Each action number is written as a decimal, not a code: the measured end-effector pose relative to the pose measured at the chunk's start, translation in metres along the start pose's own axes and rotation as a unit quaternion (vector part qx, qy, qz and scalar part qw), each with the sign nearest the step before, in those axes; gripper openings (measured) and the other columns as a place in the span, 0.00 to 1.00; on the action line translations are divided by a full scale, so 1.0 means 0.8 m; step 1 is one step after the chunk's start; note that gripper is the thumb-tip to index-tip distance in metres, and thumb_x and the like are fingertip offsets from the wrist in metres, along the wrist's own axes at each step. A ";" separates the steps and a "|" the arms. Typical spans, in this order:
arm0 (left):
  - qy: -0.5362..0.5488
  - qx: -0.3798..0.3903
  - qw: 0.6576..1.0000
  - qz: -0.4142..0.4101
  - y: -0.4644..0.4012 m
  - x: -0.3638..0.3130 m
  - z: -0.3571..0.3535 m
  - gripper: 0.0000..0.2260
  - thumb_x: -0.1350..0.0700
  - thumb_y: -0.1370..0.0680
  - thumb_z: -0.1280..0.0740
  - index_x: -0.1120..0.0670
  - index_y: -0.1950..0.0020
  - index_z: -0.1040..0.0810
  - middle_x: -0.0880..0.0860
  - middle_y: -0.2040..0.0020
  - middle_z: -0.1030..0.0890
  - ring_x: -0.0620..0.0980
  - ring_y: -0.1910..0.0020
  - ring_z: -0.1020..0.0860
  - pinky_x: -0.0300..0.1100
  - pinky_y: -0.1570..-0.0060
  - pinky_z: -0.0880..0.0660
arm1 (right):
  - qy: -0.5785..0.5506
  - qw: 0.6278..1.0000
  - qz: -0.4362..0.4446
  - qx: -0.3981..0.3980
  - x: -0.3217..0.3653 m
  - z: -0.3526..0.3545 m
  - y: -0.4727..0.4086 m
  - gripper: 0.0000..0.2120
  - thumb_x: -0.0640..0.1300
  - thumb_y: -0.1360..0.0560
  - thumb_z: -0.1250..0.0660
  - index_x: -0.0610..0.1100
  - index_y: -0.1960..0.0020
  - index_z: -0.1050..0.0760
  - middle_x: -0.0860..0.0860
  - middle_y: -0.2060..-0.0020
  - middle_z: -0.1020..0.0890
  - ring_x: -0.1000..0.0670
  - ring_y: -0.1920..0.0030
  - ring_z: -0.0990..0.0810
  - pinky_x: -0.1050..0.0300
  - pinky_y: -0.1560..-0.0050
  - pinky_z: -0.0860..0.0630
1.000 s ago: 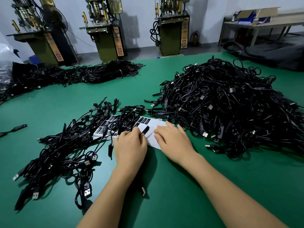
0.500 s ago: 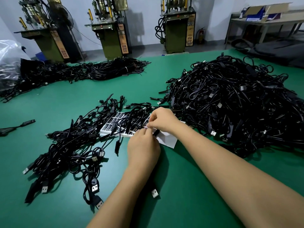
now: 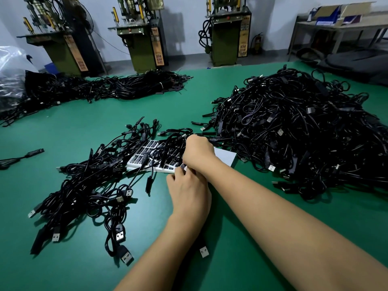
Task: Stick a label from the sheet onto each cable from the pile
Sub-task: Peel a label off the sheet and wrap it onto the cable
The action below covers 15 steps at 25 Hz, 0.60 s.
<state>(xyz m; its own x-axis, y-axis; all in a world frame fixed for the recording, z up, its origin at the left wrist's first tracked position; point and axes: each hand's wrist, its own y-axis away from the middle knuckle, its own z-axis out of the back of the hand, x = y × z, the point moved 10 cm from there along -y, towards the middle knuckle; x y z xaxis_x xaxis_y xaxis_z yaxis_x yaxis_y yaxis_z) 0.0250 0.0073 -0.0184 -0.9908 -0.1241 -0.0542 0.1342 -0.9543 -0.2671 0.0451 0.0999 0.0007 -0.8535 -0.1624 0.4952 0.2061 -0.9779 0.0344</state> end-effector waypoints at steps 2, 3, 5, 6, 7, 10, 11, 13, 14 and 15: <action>0.020 -0.014 1.000 0.003 -0.001 0.000 0.007 0.11 0.57 0.23 0.42 0.51 0.42 0.26 0.51 0.43 0.24 0.55 0.42 0.32 0.44 0.56 0.47 | -0.008 1.000 -0.006 -0.009 0.000 0.004 0.005 0.15 0.32 0.27 0.39 0.44 0.67 0.40 0.48 0.67 0.33 0.42 0.58 0.30 0.54 0.59 0.33; 0.024 -0.022 0.999 -0.001 -0.002 0.000 0.009 0.12 0.57 0.23 0.42 0.51 0.41 0.26 0.51 0.42 0.24 0.55 0.41 0.32 0.44 0.55 0.47 | -0.007 1.000 -0.008 -0.010 0.000 0.004 0.006 0.15 0.32 0.27 0.40 0.44 0.67 0.40 0.47 0.66 0.32 0.42 0.58 0.30 0.55 0.59 0.33; 0.014 -0.012 1.000 -0.007 -0.002 -0.002 0.005 0.13 0.56 0.22 0.43 0.51 0.39 0.28 0.50 0.40 0.25 0.54 0.39 0.32 0.42 0.54 0.47 | -0.007 1.000 -0.007 -0.009 -0.001 0.004 0.008 0.15 0.32 0.27 0.39 0.44 0.67 0.40 0.46 0.63 0.30 0.42 0.57 0.29 0.55 0.59 0.33; 0.017 -0.005 1.000 -0.008 -0.002 -0.003 0.003 0.13 0.56 0.22 0.44 0.51 0.38 0.28 0.50 0.40 0.25 0.53 0.40 0.32 0.42 0.54 0.46 | -0.010 1.000 -0.010 -0.008 -0.002 0.003 0.009 0.15 0.32 0.27 0.39 0.44 0.67 0.39 0.46 0.62 0.29 0.42 0.57 0.29 0.55 0.58 0.33; 0.027 -0.002 1.000 -0.007 -0.002 -0.002 0.002 0.13 0.57 0.22 0.44 0.52 0.39 0.27 0.51 0.40 0.24 0.54 0.41 0.31 0.42 0.55 0.45 | -0.017 1.000 -0.017 -0.009 -0.004 0.002 0.010 0.15 0.32 0.26 0.39 0.44 0.67 0.39 0.46 0.62 0.29 0.42 0.57 0.29 0.55 0.58 0.33; 0.047 -0.003 0.999 0.003 -0.002 0.000 0.003 0.12 0.58 0.23 0.43 0.54 0.41 0.27 0.53 0.43 0.23 0.55 0.44 0.30 0.42 0.56 0.44 | -0.047 0.998 -0.034 -0.010 -0.012 0.001 0.009 0.15 0.33 0.26 0.39 0.43 0.67 0.40 0.45 0.62 0.29 0.41 0.57 0.30 0.54 0.57 0.33; 0.044 -0.003 0.999 0.004 -0.002 0.000 0.004 0.12 0.58 0.23 0.44 0.54 0.41 0.27 0.52 0.43 0.23 0.55 0.45 0.30 0.42 0.57 0.44 | -0.052 0.998 -0.037 -0.008 -0.013 0.000 0.009 0.15 0.33 0.26 0.39 0.43 0.67 0.40 0.46 0.64 0.30 0.41 0.57 0.30 0.54 0.57 0.33; 0.046 -0.009 0.999 0.002 -0.003 0.000 0.005 0.12 0.58 0.23 0.43 0.54 0.41 0.27 0.53 0.44 0.23 0.55 0.45 0.29 0.42 0.57 0.44 | -0.056 0.998 -0.038 0.001 -0.014 -0.003 0.009 0.15 0.34 0.26 0.39 0.43 0.67 0.40 0.47 0.66 0.31 0.41 0.57 0.30 0.54 0.57 0.33; 0.054 -0.012 0.998 0.003 -0.003 0.000 0.006 0.12 0.58 0.23 0.43 0.55 0.42 0.27 0.53 0.44 0.23 0.55 0.45 0.29 0.42 0.57 0.44 | -0.058 0.998 -0.039 0.008 -0.013 -0.005 0.009 0.15 0.34 0.26 0.39 0.44 0.67 0.40 0.46 0.65 0.30 0.41 0.56 0.30 0.53 0.57 0.33; 0.061 -0.015 0.998 0.004 -0.003 0.000 0.006 0.12 0.59 0.23 0.43 0.55 0.42 0.27 0.54 0.44 0.23 0.56 0.45 0.29 0.42 0.57 0.44 | -0.058 0.997 -0.039 0.014 -0.013 -0.007 0.009 0.14 0.34 0.26 0.40 0.44 0.67 0.40 0.45 0.62 0.29 0.40 0.56 0.30 0.53 0.56 0.33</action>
<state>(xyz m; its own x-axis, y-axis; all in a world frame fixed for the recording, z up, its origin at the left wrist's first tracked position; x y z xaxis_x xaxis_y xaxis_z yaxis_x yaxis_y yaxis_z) 0.0247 0.0085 -0.0128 -0.9803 -0.0954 -0.1732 0.1439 -0.9449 -0.2939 0.0523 0.0941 -0.0091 -0.8062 -0.0676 0.5878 0.1561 -0.9826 0.1011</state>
